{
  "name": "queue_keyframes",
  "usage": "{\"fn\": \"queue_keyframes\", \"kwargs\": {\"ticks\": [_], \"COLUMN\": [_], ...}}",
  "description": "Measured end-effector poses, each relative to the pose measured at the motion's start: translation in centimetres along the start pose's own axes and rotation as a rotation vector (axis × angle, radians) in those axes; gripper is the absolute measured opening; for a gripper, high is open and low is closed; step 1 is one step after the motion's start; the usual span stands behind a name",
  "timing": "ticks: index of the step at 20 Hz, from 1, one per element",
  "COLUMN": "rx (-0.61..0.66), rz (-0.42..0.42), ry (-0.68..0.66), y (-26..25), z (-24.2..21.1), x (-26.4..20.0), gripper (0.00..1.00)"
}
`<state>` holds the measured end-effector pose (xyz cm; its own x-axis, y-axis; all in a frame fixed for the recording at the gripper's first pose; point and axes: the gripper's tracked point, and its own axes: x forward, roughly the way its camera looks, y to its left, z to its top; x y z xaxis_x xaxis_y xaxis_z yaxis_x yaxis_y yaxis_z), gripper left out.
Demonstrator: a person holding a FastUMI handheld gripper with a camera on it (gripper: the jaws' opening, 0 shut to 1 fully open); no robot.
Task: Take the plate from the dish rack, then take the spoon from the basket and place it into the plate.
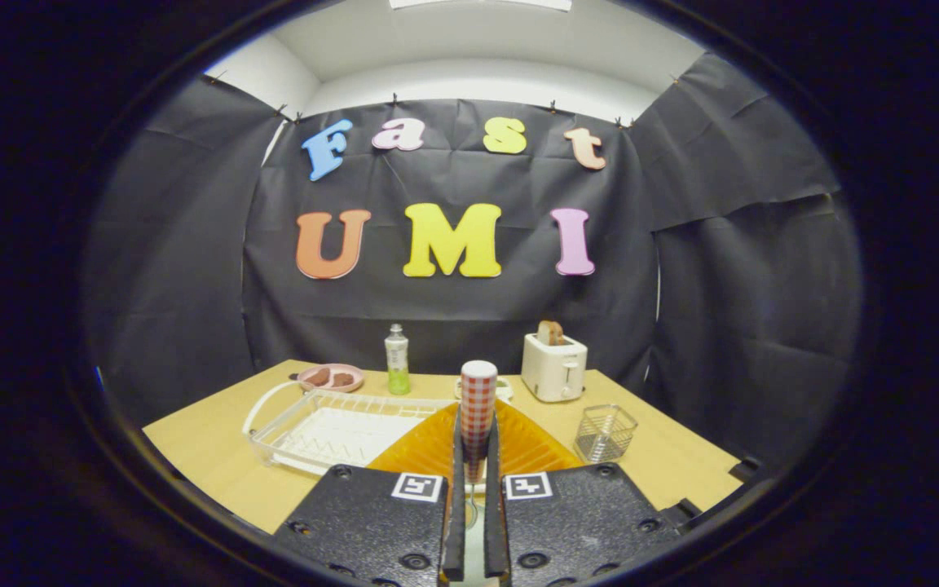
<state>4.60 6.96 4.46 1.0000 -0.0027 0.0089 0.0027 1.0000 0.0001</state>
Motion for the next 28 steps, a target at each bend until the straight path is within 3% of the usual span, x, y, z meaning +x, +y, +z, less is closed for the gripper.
{"fn": "queue_keyframes", "kwargs": {"ticks": [8, 15, 21, 22, 23, 28], "rx": [0.039, 0.011, 0.004, -0.003, -0.023, -0.034], "rz": [0.085, 0.065, 0.023, 0.007, -0.03, -0.139], "ry": [0.096, 0.145, 0.156, 0.144, 0.132, 0.092], "y": [5.0, 4.7, 2.5, 1.8, 0.8, -2.8], "z": [-6.7, -10.2, -10.0, -9.6, -9.3, -7.8], "x": [1.3, 2.7, 3.2, 3.2, 3.2, 2.7], "gripper": [0.15, 0.19, 0.22, 0.25, 0.38, 0.8]}}
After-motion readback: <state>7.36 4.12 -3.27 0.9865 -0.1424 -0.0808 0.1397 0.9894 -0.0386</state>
